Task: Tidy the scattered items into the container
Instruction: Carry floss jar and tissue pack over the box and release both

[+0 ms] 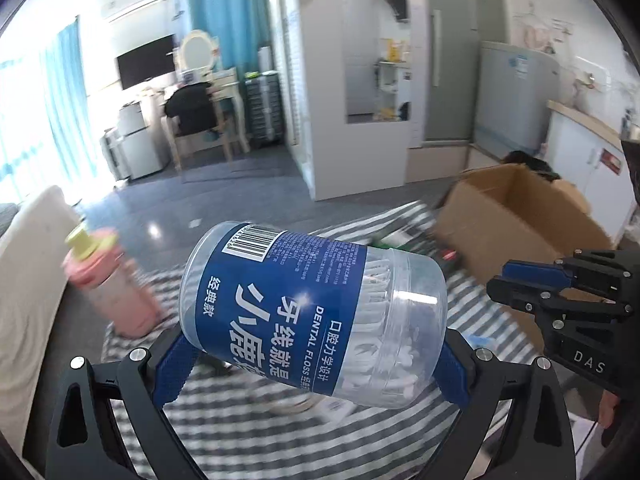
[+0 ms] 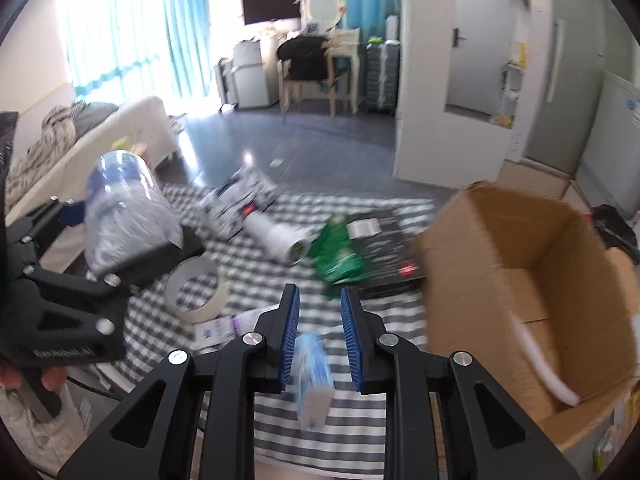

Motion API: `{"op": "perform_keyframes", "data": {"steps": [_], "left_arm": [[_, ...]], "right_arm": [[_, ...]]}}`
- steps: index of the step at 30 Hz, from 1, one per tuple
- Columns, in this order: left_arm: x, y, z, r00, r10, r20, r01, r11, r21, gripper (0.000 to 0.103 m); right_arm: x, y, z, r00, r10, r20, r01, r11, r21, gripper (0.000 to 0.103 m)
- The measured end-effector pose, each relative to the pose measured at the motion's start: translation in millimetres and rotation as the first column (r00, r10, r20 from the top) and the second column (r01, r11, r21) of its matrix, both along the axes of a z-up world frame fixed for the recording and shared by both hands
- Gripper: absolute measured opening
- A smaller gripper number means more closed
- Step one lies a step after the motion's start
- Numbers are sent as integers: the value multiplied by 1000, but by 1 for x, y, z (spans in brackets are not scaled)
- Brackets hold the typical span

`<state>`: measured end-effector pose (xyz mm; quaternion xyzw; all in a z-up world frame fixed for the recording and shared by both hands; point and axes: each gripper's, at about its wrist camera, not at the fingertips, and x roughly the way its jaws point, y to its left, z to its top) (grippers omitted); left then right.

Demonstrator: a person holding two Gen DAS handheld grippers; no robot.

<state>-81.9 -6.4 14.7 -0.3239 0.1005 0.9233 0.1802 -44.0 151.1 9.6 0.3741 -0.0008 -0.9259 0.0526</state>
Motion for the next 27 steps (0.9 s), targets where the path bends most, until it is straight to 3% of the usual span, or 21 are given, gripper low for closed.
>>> {"op": "perform_keyframes", "data": {"steps": [7, 13, 25, 27], "left_arm": [[-2, 104, 34, 979, -199, -36, 200, 979, 33, 99], [0, 173, 32, 950, -311, -23, 311, 950, 21, 99], [-1, 231, 7, 931, -365, 7, 365, 930, -26, 99], [-2, 245, 1, 926, -377, 3, 377, 925, -36, 100]], "right_arm": [[17, 82, 37, 989, -136, -51, 136, 991, -2, 21], [33, 139, 39, 968, -247, -49, 246, 969, -22, 19], [40, 182, 12, 933, -358, 24, 358, 933, -25, 20], [43, 195, 6, 903, -428, 39, 429, 904, 1, 33]]}}
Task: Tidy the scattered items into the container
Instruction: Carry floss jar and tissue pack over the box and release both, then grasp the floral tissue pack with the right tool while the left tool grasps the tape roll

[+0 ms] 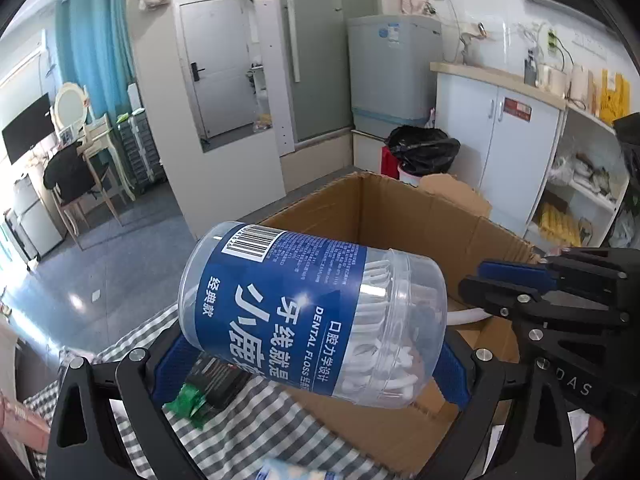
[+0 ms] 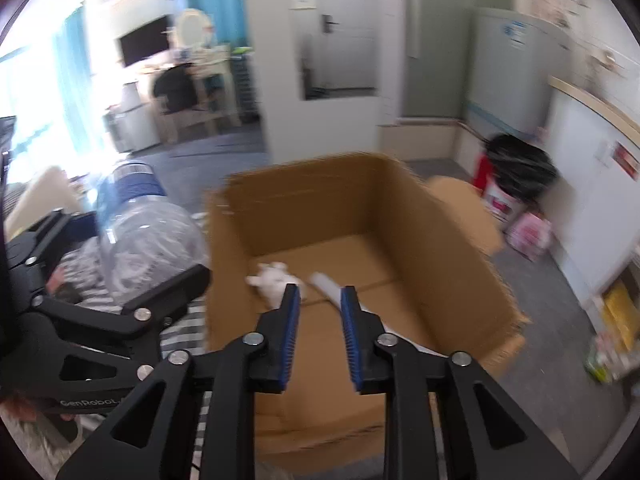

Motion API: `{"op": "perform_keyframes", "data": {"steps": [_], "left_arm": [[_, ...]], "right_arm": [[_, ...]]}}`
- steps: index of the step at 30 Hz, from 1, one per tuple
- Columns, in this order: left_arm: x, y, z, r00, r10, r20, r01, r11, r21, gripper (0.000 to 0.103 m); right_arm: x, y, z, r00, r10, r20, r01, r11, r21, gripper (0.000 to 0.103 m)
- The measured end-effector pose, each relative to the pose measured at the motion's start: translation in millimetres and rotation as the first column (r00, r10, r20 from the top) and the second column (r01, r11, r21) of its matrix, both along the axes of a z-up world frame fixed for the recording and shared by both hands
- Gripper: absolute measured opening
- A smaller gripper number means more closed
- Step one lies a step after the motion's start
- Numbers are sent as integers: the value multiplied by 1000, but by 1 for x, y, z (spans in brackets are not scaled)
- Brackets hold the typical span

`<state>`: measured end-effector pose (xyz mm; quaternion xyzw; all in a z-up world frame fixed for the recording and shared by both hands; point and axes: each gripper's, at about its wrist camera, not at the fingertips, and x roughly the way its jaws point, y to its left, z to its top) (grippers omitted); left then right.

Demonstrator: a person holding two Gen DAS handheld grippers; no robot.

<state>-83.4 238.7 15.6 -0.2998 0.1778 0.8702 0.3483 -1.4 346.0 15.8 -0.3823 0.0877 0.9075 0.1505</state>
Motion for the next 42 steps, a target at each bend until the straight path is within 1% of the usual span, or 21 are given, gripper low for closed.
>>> {"op": "perform_keyframes", "data": {"steps": [1, 2, 3, 6, 9, 12, 15, 19, 24, 27, 32, 34, 35, 37, 38, 40, 42], "left_arm": [[-1, 7, -4, 1000, -10, 0, 10, 1000, -3, 100], [-2, 13, -7, 1000, -19, 3, 19, 1000, -9, 101], [-3, 17, -10, 1000, -26, 3, 26, 1000, -14, 103], [0, 29, -19, 998, -58, -8, 58, 997, -52, 103], [7, 32, -24, 998, -57, -40, 53, 995, -79, 103], [9, 27, -21, 997, -61, -43, 58, 996, -63, 103], [6, 17, -13, 998, -39, -46, 38, 999, -39, 103], [2, -7, -2, 999, 1, -51, -1, 1000, -9, 103], [-1, -49, 10, 997, 61, -42, -60, 998, 25, 103], [-2, -81, 18, 991, 131, -36, -129, 990, 49, 103], [-2, -150, 26, 969, 245, -14, -243, 966, 87, 103], [0, -177, 22, 958, 287, -22, -285, 956, 64, 103], [1, -189, 19, 946, 322, -31, -321, 946, 47, 103], [1, -214, 8, 918, 394, -35, -394, 919, 13, 103], [1, -227, -1, 908, 418, -20, -418, 908, -5, 103], [0, -247, -22, 895, 445, 21, -444, 895, -38, 103], [0, -266, -46, 876, 478, 60, -474, 878, -70, 103]], "right_arm": [[2, 8, -3, 999, -45, 19, 45, 999, 13, 39], [4, 14, -5, 996, -80, 32, 79, 997, 20, 51], [8, 19, -6, 995, -97, 34, 96, 995, 20, 54], [18, 30, -6, 995, -101, 21, 101, 995, -22, 54], [22, 33, -4, 994, -111, 16, 111, 994, -23, 55], [22, 30, -4, 994, -108, 12, 109, 994, -26, 56], [21, 25, -3, 995, -97, 1, 97, 995, -31, 56], [22, 17, 0, 997, -73, -28, 72, 997, -41, 56], [22, 0, 6, 998, -31, -56, 28, 999, -45, 56], [20, -13, 9, 998, 5, -69, -9, 999, -45, 57], [14, -48, 11, 992, 102, -80, -105, 994, -34, 57], [12, -67, 9, 985, 154, -80, -157, 987, -34, 57], [9, -78, 7, 979, 190, -72, -193, 981, -31, 57], [2, -102, -1, 965, 258, -45, -259, 966, -20, 59], [-2, -116, -8, 954, 298, -27, -299, 954, -16, 60], [-8, -144, -24, 929, 371, 4, -371, 929, -18, 60], [-14, -166, -43, 906, 422, 41, -422, 906, -16, 60]]}}
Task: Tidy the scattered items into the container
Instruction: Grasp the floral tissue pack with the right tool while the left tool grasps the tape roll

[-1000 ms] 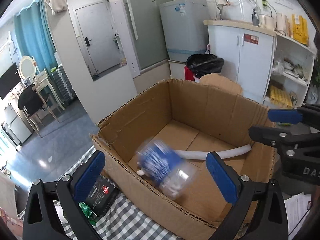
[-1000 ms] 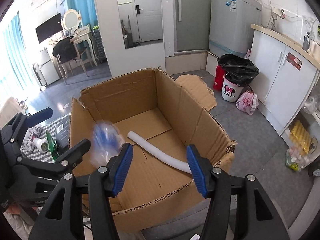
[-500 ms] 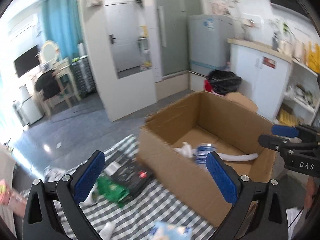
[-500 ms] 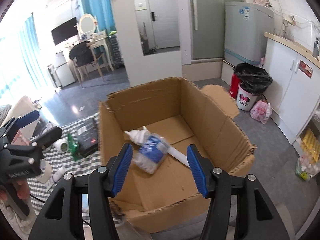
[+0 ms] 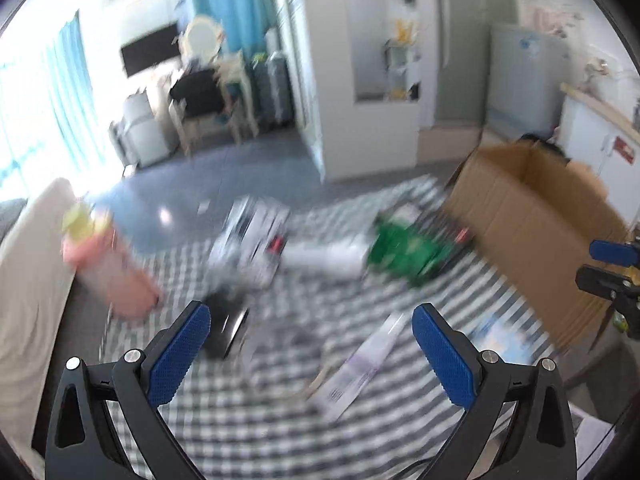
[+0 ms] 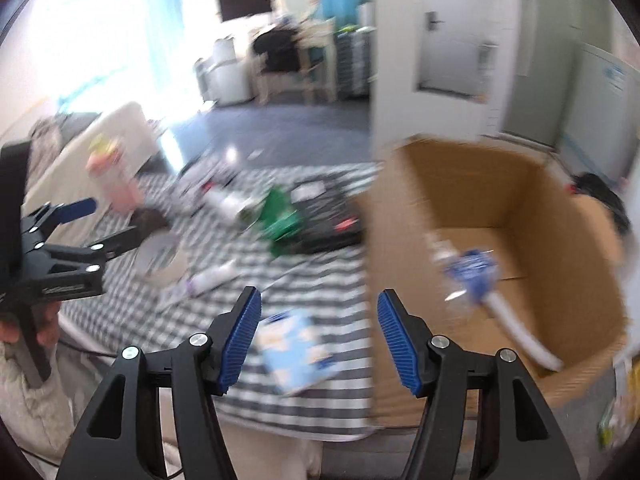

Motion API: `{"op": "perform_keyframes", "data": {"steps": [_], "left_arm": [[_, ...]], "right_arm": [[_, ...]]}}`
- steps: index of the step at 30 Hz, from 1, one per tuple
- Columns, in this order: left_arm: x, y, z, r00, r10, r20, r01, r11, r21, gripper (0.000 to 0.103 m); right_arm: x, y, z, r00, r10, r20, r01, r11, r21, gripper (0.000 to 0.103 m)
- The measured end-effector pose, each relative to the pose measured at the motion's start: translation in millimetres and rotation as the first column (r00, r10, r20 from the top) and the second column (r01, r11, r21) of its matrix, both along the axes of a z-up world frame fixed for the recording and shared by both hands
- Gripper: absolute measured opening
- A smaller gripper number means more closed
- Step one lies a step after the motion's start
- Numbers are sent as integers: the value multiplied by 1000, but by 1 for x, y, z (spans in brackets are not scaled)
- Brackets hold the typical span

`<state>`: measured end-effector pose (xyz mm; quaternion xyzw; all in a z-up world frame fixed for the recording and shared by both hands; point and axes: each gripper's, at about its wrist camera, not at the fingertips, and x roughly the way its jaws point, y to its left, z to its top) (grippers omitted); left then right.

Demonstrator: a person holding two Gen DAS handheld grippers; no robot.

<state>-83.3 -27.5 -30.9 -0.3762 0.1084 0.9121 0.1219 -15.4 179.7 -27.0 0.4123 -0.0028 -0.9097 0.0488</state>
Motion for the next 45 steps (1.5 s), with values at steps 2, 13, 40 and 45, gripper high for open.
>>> {"op": "perform_keyframes", "data": {"steps": [2, 13, 40, 45], "left_arm": [[2, -14, -24, 999, 24, 36, -24, 1000, -9, 103], [-1, -44, -75, 993, 71, 98, -74, 997, 32, 103], [-27, -11, -89, 982, -81, 169, 70, 995, 68, 12], [-15, -7, -80, 984, -90, 151, 86, 996, 34, 6]], "right_arm": [[-7, -20, -22, 998, 39, 40, -40, 999, 33, 60], [-32, -38, -83, 988, 1, 153, -22, 990, 138, 61], [-43, -2, -84, 994, -33, 107, 40, 997, -71, 30], [-37, -9, -70, 997, -21, 73, 27, 996, -82, 21]]}}
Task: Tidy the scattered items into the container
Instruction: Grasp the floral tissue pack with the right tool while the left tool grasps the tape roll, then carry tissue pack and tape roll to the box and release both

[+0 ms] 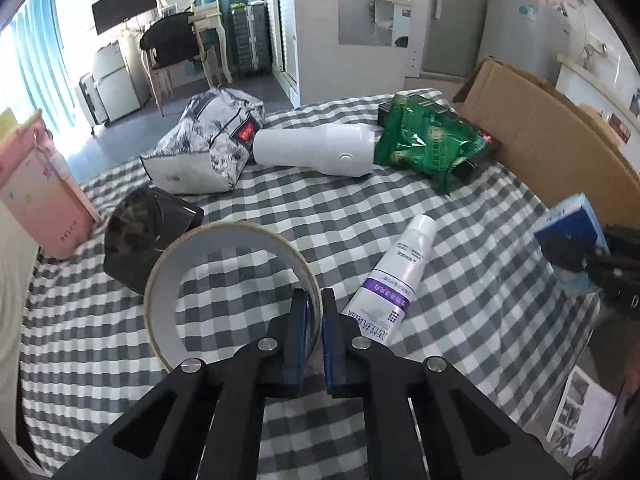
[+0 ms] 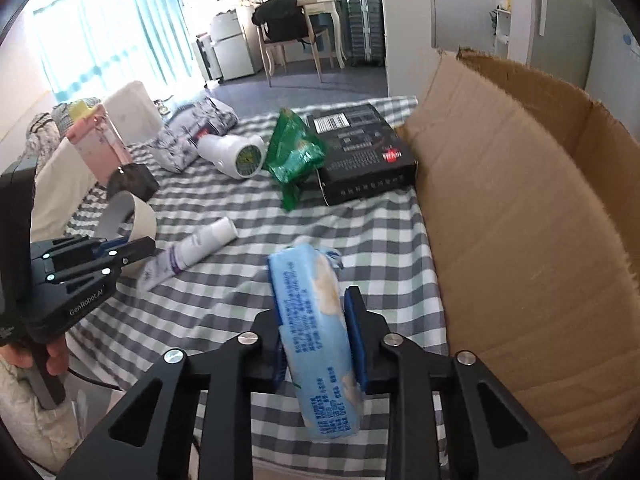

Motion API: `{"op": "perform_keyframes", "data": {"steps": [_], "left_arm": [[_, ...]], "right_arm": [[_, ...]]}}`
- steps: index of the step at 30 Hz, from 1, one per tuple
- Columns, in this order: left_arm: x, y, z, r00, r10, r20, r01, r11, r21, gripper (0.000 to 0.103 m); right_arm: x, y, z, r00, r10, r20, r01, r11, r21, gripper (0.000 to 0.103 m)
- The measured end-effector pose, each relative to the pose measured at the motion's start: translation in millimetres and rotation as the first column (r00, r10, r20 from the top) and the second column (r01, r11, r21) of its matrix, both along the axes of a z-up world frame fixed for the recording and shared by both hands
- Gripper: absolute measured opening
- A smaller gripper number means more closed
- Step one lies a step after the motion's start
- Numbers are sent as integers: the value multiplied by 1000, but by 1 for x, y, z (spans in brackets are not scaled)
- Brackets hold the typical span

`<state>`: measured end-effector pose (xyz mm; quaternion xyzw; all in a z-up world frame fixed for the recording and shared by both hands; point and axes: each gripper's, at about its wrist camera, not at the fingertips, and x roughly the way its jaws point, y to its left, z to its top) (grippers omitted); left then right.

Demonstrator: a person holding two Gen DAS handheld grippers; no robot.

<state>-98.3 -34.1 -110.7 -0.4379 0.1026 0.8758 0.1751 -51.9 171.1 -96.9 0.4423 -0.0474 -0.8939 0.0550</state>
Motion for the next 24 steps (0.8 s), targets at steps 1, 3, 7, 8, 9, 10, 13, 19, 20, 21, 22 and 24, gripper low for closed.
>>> {"op": "perform_keyframes", "data": {"steps": [1, 3, 7, 8, 9, 10, 13, 19, 20, 21, 22, 24], "left_arm": [[1, -1, 3, 1000, -3, -1, 3, 1000, 11, 6], [4, -2, 11, 1000, -3, -1, 3, 1000, 30, 6], [11, 2, 30, 1000, -10, -30, 11, 999, 36, 6], [12, 4, 36, 999, -13, -40, 15, 999, 41, 6], [13, 5, 42, 999, -16, -48, 18, 999, 44, 6], [15, 7, 48, 998, -23, -55, 25, 999, 47, 6], [18, 16, 61, 996, -45, -76, 49, 998, 50, 6], [21, 49, 92, 986, -105, -130, 112, 992, 51, 6], [23, 57, 100, 982, -122, -145, 130, 990, 52, 6], [24, 64, 108, 977, -137, -163, 147, 988, 54, 6], [25, 72, 117, 971, -155, -183, 168, 984, 55, 6], [27, 92, 132, 957, -196, -214, 213, 975, 62, 6]], "right_arm": [[3, -1, 2, 1000, 2, -5, -2, 1000, -2, 20], [7, -2, 8, 1000, 7, -13, -7, 1000, -6, 20], [10, -4, 19, 999, 16, -32, -16, 1000, -18, 20], [11, -2, 23, 999, 15, -38, -15, 1000, -22, 19], [11, 0, 27, 999, 14, -43, -15, 1000, -23, 19], [12, 2, 30, 999, 14, -48, -16, 1000, -24, 19], [15, 9, 41, 998, 10, -67, -12, 999, -32, 19], [21, 30, 65, 994, -26, -108, 21, 999, -48, 19], [22, 36, 69, 993, -36, -115, 30, 998, -51, 19], [24, 41, 75, 991, -45, -125, 39, 998, -53, 19], [27, 47, 83, 989, -54, -140, 47, 998, -52, 19], [33, 61, 99, 982, -78, -173, 71, 996, -47, 19]]}}
